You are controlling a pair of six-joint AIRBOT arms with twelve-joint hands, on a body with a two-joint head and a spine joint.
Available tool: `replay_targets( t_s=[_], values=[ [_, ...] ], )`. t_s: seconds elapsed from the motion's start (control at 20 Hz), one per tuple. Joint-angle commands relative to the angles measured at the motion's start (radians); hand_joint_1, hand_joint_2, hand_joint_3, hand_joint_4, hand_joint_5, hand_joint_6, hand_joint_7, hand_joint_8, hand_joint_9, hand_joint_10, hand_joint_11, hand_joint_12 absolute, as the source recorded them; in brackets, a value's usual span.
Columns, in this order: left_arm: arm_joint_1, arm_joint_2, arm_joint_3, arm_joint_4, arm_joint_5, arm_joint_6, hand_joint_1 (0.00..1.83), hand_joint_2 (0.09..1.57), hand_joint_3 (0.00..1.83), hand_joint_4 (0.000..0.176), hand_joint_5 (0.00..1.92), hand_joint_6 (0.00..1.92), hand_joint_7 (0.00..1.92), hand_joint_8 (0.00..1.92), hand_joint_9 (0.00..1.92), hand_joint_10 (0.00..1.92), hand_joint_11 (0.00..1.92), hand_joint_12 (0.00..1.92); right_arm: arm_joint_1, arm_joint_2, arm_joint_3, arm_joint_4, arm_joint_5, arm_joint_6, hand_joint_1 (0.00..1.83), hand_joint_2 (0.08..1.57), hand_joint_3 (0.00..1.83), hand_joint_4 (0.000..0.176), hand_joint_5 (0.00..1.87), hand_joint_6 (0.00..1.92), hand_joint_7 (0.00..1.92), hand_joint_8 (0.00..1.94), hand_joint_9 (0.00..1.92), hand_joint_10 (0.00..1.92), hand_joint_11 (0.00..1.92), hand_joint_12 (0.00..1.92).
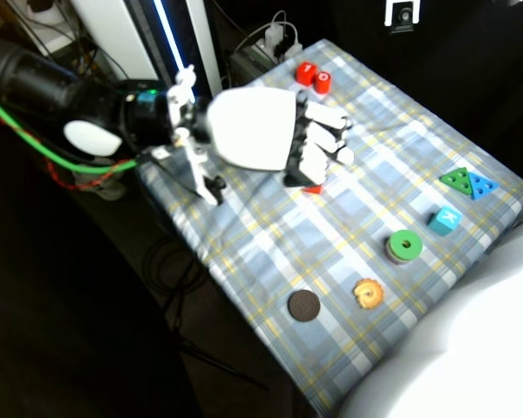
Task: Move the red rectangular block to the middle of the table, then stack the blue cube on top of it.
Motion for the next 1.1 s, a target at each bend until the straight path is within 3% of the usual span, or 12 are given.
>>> replay_targets(
  t_s=[0.0, 0.05, 0.1, 0.15, 0.25, 0.45, 0.55, 0.7, 0.9, 0.95, 1.0, 1.05],
  values=[
    [-0.006, 0.002, 0.006, 0.015, -0.119, -0.009, 0.55, 1.35, 0.00, 0.031, 0.00, 0.00, 0.00, 0.00, 0.00, 0.00, 0.00, 0.00, 0.017, -0.004, 0.002, 0.004, 0.108, 0.005, 1.45, 1.24, 0.00, 0.000, 0.08, 1.32, 0.57, 1.51, 0.78, 1.52, 0.65, 1.75],
    [-0.006, 0.001, 0.006, 0.015, -0.119, -0.010, 0.55, 1.35, 0.00, 0.028, 0.00, 0.00, 0.00, 0.00, 0.00, 0.00, 0.00, 0.00, 0.019, -0.008, 0.002, -0.003, 0.103, 0.005, 1.45, 1.27, 0.00, 0.000, 0.01, 1.17, 0.48, 1.61, 0.72, 1.59, 0.54, 1.81],
    [-0.006, 0.001, 0.006, 0.015, -0.119, -0.010, 0.53, 1.35, 0.00, 0.043, 0.00, 0.00, 0.00, 0.00, 0.00, 0.00, 0.00, 0.00, 0.020, -0.011, 0.003, -0.008, 0.096, 0.005, 1.45, 1.27, 0.00, 0.000, 0.02, 1.47, 0.50, 1.62, 0.70, 1.61, 0.53, 1.86],
    [-0.006, 0.001, 0.006, 0.015, -0.119, -0.010, 0.53, 1.35, 0.00, 0.044, 0.00, 0.00, 0.00, 0.00, 0.00, 0.00, 0.00, 0.00, 0.020, -0.014, 0.005, -0.011, 0.090, 0.005, 1.32, 1.31, 0.01, 0.000, 0.36, 1.67, 0.55, 1.60, 0.69, 1.61, 0.55, 1.88],
    [-0.006, -0.001, 0.007, 0.015, -0.119, -0.011, 0.55, 1.35, 0.00, 0.033, 0.00, 0.00, 0.00, 0.00, 0.00, 0.00, 0.00, 0.00, 0.021, -0.019, 0.007, -0.019, 0.077, 0.005, 1.19, 1.30, 0.00, 0.000, 0.57, 1.45, 0.72, 1.60, 0.85, 1.75, 0.90, 1.91],
    [-0.003, -0.001, 0.008, 0.011, -0.119, -0.015, 0.54, 1.36, 0.00, 0.031, 0.00, 0.00, 0.00, 0.00, 0.00, 0.00, 0.00, 0.00, 0.020, -0.023, 0.010, -0.022, 0.058, 0.005, 1.09, 1.42, 0.01, 0.000, 0.40, 1.76, 0.53, 1.82, 1.03, 1.92, 1.16, 1.92],
    [0.000, -0.001, 0.008, 0.010, -0.120, -0.017, 0.56, 1.36, 0.00, 0.035, 0.00, 0.00, 0.00, 0.00, 0.00, 0.00, 0.00, 0.00, 0.020, -0.023, 0.009, -0.021, 0.054, 0.006, 1.27, 1.33, 0.00, 0.000, 0.11, 1.47, 0.62, 1.64, 0.91, 1.92, 1.03, 1.92],
    [0.003, -0.001, 0.008, 0.009, -0.121, -0.020, 0.55, 1.35, 0.00, 0.051, 0.00, 0.00, 0.00, 0.00, 0.00, 0.00, 0.00, 0.00, 0.020, -0.023, 0.010, -0.019, 0.052, 0.007, 1.15, 1.34, 0.00, 0.000, 0.48, 1.53, 0.70, 1.70, 0.83, 1.86, 0.93, 1.92],
    [0.006, -0.002, 0.010, 0.009, -0.121, -0.021, 0.50, 1.36, 0.00, 0.008, 0.00, 0.00, 0.00, 0.00, 0.00, 0.00, 0.00, 0.00, 0.020, -0.022, 0.008, -0.020, 0.064, 0.011, 1.07, 1.31, 0.00, 0.000, 0.64, 1.52, 0.87, 1.94, 1.20, 1.92, 1.31, 1.92],
    [0.007, -0.003, 0.011, 0.008, -0.121, -0.021, 0.50, 1.36, 0.00, 0.001, 0.00, 0.00, 0.00, 0.00, 0.00, 0.00, 0.00, 0.00, 0.020, -0.021, 0.008, -0.024, 0.064, 0.015, 1.14, 1.31, 0.01, 0.000, 0.57, 1.47, 0.76, 1.73, 1.03, 1.89, 1.16, 1.92],
    [0.007, -0.007, 0.013, 0.005, -0.120, -0.022, 0.49, 1.36, 0.00, 0.004, 0.00, 0.00, 0.00, 0.00, 0.00, 0.00, 0.00, 0.00, 0.020, -0.016, 0.010, -0.028, 0.064, 0.016, 1.12, 1.30, 0.00, 0.000, 0.60, 1.56, 0.69, 1.49, 0.60, 1.43, 0.57, 1.85],
    [0.008, -0.010, 0.016, 0.001, -0.117, -0.023, 0.49, 1.37, 0.00, 0.008, 0.00, 0.00, 0.00, 0.00, 0.00, 0.00, 0.00, 0.00, 0.020, -0.015, 0.014, -0.028, 0.063, 0.017, 1.22, 1.19, 0.00, 0.000, 0.42, 1.05, 0.51, 0.89, 0.42, 1.08, 0.21, 1.73]
  ],
)
